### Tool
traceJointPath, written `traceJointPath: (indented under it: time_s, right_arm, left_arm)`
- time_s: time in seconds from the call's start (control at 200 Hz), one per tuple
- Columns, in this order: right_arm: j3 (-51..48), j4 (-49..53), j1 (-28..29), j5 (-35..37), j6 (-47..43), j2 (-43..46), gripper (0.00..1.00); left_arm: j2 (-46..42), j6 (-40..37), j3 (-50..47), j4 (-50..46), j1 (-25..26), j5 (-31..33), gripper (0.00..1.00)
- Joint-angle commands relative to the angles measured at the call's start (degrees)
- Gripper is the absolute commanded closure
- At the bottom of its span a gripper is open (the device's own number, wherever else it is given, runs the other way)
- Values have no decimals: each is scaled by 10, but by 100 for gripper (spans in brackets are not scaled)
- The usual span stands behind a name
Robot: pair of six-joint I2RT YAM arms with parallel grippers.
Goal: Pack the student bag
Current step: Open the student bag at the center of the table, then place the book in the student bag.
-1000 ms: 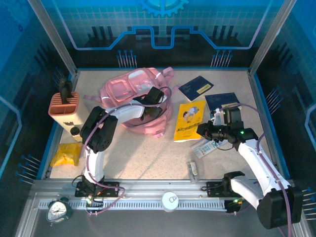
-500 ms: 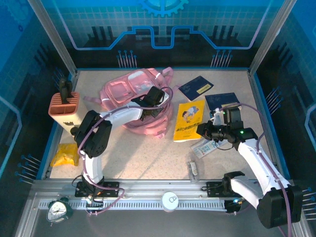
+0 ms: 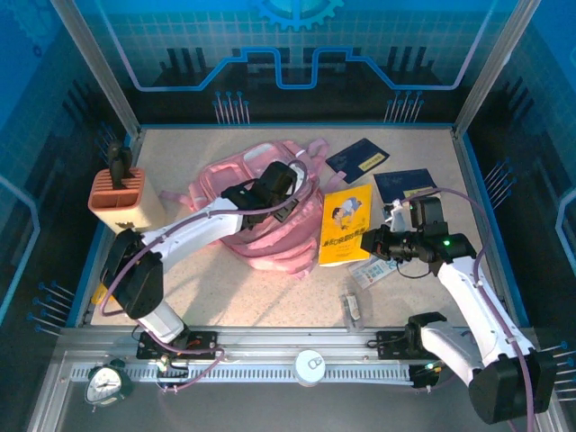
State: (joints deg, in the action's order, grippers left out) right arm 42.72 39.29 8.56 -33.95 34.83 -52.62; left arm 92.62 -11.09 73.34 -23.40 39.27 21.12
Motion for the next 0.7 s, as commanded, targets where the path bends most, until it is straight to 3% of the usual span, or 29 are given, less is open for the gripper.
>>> traceJointPath:
  time_s: [0.0,0.315,0.505,0.69]
  right_arm:
    - [26,-13,5,-49,-11,10,100]
    - [7,-191,112,-61,121,-50,100]
    - [43,-317,168,-59,148,-190,100]
    - [105,-434,184,-69,151,-330,100]
  left_arm:
    - [-38,37,27,-4,-9,23,100]
    - [-72,44,64,16,-35,0,100]
    - [-76,31,77,13,-45,-30,100]
    - [-88,29,73,16,-53,-59,100]
